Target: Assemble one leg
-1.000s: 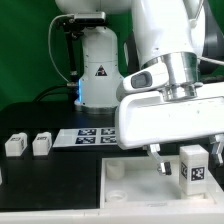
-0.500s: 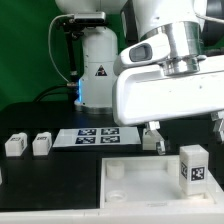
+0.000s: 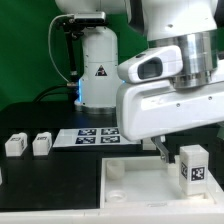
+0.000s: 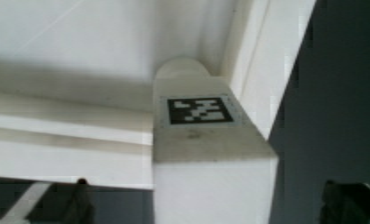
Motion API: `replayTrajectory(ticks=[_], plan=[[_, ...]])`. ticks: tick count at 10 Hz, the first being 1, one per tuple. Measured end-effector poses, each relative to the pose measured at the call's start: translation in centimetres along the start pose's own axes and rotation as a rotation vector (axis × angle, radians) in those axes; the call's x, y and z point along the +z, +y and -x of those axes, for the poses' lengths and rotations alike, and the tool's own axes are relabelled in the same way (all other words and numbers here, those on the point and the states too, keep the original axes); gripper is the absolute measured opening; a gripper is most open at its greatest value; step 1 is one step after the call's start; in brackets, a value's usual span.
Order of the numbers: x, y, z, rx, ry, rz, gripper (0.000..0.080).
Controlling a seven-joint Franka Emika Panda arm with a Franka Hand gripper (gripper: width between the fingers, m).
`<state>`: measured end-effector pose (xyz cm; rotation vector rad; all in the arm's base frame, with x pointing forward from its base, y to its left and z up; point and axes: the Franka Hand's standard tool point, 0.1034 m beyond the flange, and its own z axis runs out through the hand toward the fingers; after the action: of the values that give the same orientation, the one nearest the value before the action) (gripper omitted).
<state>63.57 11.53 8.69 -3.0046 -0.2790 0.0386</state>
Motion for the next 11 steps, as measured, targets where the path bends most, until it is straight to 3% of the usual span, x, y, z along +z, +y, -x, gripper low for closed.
replayTrajectory(ticks=[1, 2, 3, 4, 5, 6, 7, 11], plan=[[0.2, 0.1, -0.2, 0.001, -0.087, -0.016, 0.0649], [0.2, 0.4, -1.4, 0.0, -0.033, -0.007, 0.0649], [0.4, 0.6, -1.2, 0.001, -0.029, -0.006, 0.0649], [0.4, 0.6, -1.2, 0.001, -0.029, -0.006, 0.0561], [0.4, 0.6, -1.2, 0.001, -0.029, -0.006, 0.0402], [0.4, 0.6, -1.2, 0.022, -0.029, -0.007, 0.0402], [0.4, 0.5, -1.2, 0.031, -0.029, -0.007, 0.029], [0.5, 1.2, -1.2, 0.558, -0.024, -0.006, 0.029]])
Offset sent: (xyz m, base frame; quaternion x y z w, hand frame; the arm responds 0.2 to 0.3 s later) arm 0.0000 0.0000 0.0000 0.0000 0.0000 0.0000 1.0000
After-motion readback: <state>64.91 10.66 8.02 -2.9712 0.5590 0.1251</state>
